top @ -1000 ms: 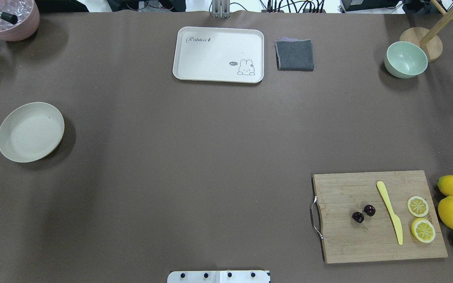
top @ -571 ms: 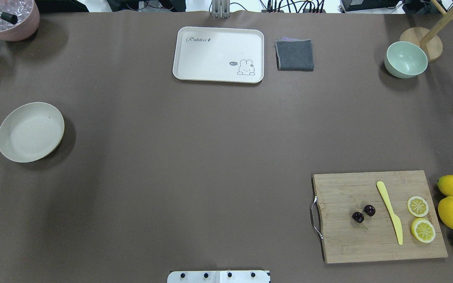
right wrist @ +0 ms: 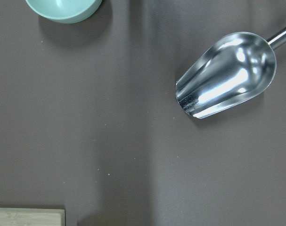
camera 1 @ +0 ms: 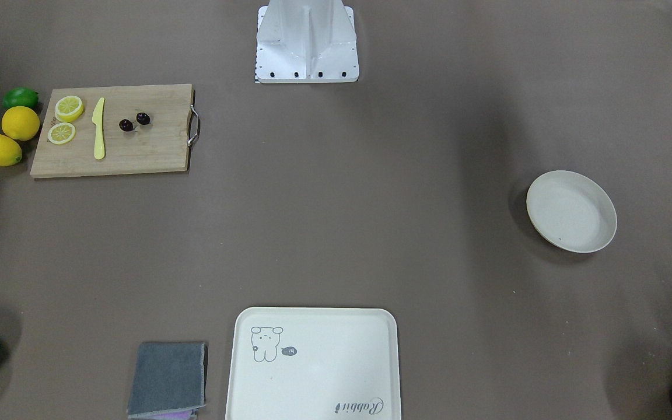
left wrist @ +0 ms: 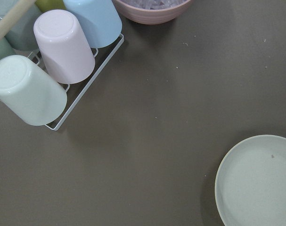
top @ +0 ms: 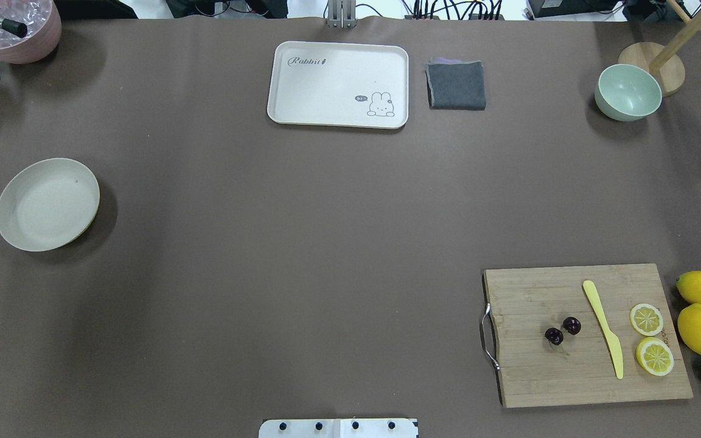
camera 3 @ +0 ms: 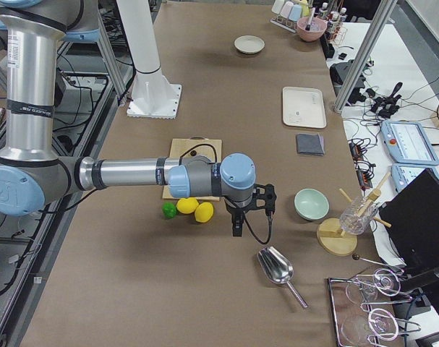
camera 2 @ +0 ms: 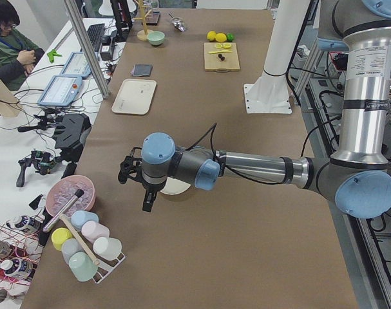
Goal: Place red cherry on plate
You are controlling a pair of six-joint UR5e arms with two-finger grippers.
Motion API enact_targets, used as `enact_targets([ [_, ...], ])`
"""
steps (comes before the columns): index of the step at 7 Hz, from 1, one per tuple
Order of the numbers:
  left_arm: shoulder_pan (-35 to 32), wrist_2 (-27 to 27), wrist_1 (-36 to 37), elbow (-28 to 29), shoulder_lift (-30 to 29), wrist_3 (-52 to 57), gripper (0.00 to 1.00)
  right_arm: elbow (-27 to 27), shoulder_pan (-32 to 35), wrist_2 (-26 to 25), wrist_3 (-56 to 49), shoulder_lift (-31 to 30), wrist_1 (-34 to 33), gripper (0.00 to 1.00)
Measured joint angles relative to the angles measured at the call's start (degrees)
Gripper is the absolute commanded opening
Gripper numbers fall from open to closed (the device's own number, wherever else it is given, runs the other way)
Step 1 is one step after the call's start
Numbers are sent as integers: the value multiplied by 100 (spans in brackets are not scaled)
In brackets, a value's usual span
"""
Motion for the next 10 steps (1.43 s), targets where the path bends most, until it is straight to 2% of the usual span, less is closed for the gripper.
enact_targets([
  [3, 807, 33, -1338, 203, 18, -1578, 98, 0, 0, -1, -2, -42, 0, 100],
  [6, 1611, 200, -2647, 903, 32, -2272, 98, 0, 0, -1, 0, -61, 0, 100],
  [10, 2419, 491, -2887, 1262, 24, -2315, 97, 38, 0, -1, 8, -67, 1, 100],
])
